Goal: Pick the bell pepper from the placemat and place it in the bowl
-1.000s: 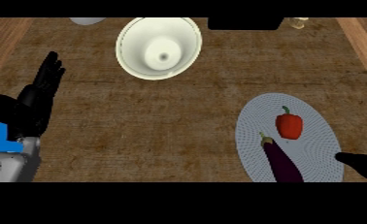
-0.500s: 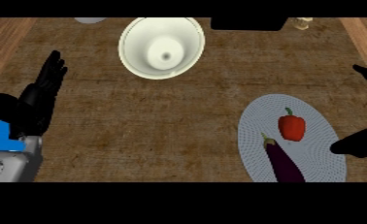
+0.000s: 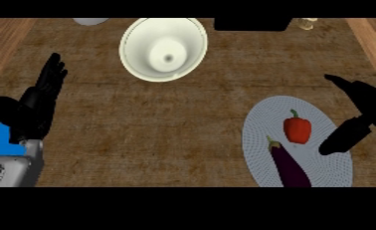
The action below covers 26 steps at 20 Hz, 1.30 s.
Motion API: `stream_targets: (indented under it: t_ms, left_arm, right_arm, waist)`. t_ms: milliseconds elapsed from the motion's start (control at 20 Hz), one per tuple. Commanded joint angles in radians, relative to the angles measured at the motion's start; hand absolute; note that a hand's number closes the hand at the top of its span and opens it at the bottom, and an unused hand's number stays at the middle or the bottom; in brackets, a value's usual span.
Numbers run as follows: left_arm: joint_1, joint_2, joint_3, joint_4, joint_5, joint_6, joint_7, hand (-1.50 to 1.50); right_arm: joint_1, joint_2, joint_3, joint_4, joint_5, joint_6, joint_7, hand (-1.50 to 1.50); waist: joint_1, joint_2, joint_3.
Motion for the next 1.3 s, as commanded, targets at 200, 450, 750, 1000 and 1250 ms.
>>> stream_targets:
  t_ms: [200,450,750,1000,1250]
  left_arm:
    - [0.01,-0.042,0.022,0.004,-0.025,-0.015,0.001,0.0]
    - [0.031,-0.05,0.04,-0.026,-0.035,-0.032,0.022,0.0]
    - [0.012,-0.045,0.086,-0.065,-0.039,-0.071,0.085,0.0]
    - [-0.007,-0.069,0.124,-0.015,-0.074,-0.103,0.049,0.0]
    - [-0.001,-0.097,0.158,0.024,-0.096,-0.133,-0.002,0.0]
  right_arm:
    - [-0.017,0.03,0.055,0.072,0.127,0.074,-0.013,-1.5]
    - [-0.03,0.121,0.117,0.104,0.319,-0.011,-0.021,-1.5]
    - [0.007,0.209,0.074,0.213,0.366,-0.021,-0.108,-1.5]
    - [0.011,0.233,0.032,0.219,0.407,0.058,-0.118,-1.5]
    - [0.009,0.274,-0.025,0.193,0.448,0.076,-0.111,-1.5]
  waist:
    - [-0.012,-0.002,0.0]
    - [-0.011,-0.003,0.0]
    - [-0.01,-0.003,0.001]
    - [-0.013,-0.003,0.001]
    - [-0.015,-0.003,0.0]
